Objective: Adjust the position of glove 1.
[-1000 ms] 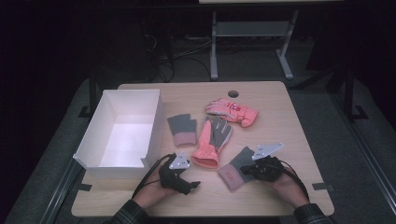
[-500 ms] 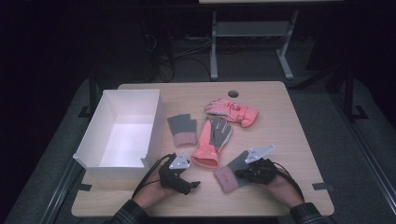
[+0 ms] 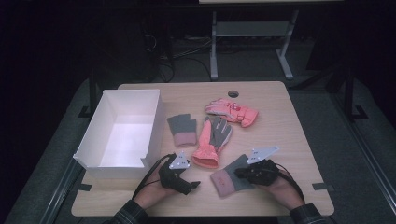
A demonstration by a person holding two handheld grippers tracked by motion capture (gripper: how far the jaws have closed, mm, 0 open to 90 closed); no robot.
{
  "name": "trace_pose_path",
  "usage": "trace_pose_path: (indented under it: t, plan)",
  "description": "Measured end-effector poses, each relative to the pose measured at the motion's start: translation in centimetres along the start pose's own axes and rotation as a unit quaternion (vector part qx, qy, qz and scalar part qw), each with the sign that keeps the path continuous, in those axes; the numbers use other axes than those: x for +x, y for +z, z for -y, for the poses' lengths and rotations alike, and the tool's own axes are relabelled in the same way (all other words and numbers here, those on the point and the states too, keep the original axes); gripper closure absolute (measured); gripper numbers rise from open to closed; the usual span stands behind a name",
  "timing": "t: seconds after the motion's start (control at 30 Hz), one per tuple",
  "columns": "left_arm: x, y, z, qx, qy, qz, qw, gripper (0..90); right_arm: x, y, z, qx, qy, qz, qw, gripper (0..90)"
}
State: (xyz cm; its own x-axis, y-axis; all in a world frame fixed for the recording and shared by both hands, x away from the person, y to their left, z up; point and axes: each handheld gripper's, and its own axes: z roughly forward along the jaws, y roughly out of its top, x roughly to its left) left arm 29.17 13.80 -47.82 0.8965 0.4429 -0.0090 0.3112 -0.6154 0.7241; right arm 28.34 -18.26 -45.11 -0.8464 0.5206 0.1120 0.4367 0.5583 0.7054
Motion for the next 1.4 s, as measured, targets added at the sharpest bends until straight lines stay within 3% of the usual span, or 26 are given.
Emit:
trace_pose_path:
  t: [0.1, 0.13, 0.23, 0.27, 0.33, 0.4, 0.5, 0.53, 0.57, 0.6, 0.8, 0.83, 0.97, 1.0, 1.07, 1.23, 1.4]
  plan:
    - [0.0, 0.0, 0.0, 0.0, 0.0, -0.001, 1.0, 11.3, -1.2, -1.1, 0.6, -0.015, 0.027, 0.035, 0.9989, 61.1]
    - [0.0, 0.0, 0.0, 0.0, -0.001, -0.001, 1.0, 11.3, -1.9, -1.8, 1.1, -0.019, 0.047, 0.055, 0.9972, 53.5]
    - [0.0, 0.0, 0.0, 0.0, 0.001, -0.002, 1.0, 11.3, -2.8, -2.3, 1.7, -0.021, 0.061, 0.073, 0.9953, 45.6]
    - [0.0, 0.0, 0.0, 0.002, -0.002, -0.002, 1.0, 11.3, -3.6, -2.8, 2.4, -0.02, 0.07, 0.093, 0.993, 36.1]
    - [-0.1, 0.1, 0.0, -0.001, -0.006, -0.002, 1.0, 11.3, -3.9, -3.0, 2.8, -0.02, 0.079, 0.104, 0.9912, 33.5]
    - [0.0, 0.0, -0.1, 0.002, -0.002, -0.003, 1.0, 11.3, -5.2, -3.6, 3.9, -0.028, 0.108, 0.132, 0.985, 24.2]
    - [0.0, 0.1, -0.1, 0.002, -0.002, -0.004, 1.0, 11.3, -5.8, -3.7, 4.5, -0.031, 0.119, 0.141, 0.9824, 18.0]
    - [0.0, 0.1, -0.1, 0.002, -0.002, -0.005, 1.0, 11.3, -6.4, -3.5, 5.0, -0.027, 0.13, 0.157, 0.9787, 14.0]
    - [0.0, 0.1, -0.1, 0.002, -0.002, -0.005, 1.0, 11.3, -6.4, -3.5, 5.0, -0.027, 0.13, 0.157, 0.9787, 14.0]
    - [0.0, 0.1, -0.1, 0.004, -0.002, -0.006, 1.0, 11.3, -6.9, -3.3, 5.4, -0.018, 0.136, 0.173, 0.9753, 13.6]
    - [-0.1, -0.1, -0.4, 0.015, -0.014, -0.006, 0.9998, 12.2, -7.4, -3.0, 6.1, -0.026, 0.139, 0.186, 0.9724, 12.9]
    - [-0.1, -0.3, -0.6, 0.017, -0.022, -0.004, 0.9996, 12.2, -7.3, -2.9, 6.1, -0.026, 0.134, 0.19, 0.9721, 12.7]
    - [0.0, -0.9, -0.9, 0.011, -0.025, -0.005, 0.9996, 12.3, -7.3, -2.9, 6.2, -0.026, 0.131, 0.192, 0.9722, 12.3]
    - [-0.2, -1.2, -1.3, 0.006, -0.04, -0.006, 0.9992, 12.6, -7.3, -2.9, 6.2, -0.026, 0.131, 0.193, 0.9721, 12.3]
    - [-0.1, -1.4, -1.5, 0.01, -0.042, -0.006, 0.9991, 12.6, -7.3, -2.9, 6.2, -0.026, 0.132, 0.193, 0.9721, 12.3]
    - [-0.1, -2.1, -3.1, -0.005, -0.055, -0.024, 0.9982, 13.3, -7.3, -2.9, 6.2, -0.026, 0.132, 0.193, 0.9719, 12.2]
    - [0.7, -2.4, -4.9, -0.014, -0.062, -0.044, 0.997, 13.5, -7.3, -2.9, 6.2, -0.026, 0.132, 0.193, 0.9719, 12.2]
